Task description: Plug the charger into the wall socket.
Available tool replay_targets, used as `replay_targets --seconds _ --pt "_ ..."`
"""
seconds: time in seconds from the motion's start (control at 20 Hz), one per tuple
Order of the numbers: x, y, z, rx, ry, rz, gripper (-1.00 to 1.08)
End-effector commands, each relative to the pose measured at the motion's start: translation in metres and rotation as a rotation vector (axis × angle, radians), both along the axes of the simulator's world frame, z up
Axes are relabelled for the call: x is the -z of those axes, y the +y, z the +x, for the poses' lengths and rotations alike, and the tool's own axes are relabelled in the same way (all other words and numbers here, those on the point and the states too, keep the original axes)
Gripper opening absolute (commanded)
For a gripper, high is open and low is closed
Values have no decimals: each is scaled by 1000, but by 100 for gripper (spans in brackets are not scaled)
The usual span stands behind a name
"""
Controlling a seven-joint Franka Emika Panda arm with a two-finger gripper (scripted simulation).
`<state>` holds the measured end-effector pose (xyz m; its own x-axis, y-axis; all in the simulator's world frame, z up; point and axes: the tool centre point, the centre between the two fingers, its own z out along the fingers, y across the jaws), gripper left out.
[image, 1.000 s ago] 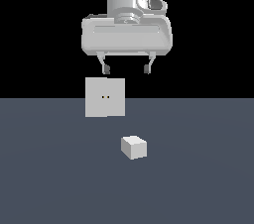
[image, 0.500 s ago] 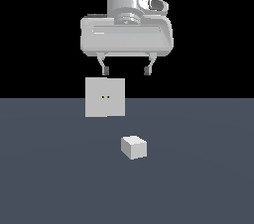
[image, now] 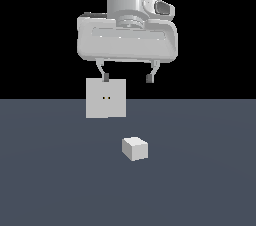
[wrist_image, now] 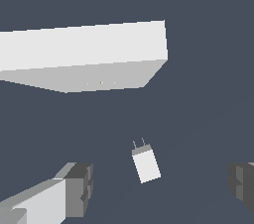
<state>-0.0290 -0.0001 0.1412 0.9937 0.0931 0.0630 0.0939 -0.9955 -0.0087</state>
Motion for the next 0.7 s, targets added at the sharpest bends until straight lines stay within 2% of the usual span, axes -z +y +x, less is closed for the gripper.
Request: replay_targets --seconds 0.0,0.65 --pt "7 -1 -6 -31 -25 4 100" --pt "48 -7 -33 -204 -163 31 100"
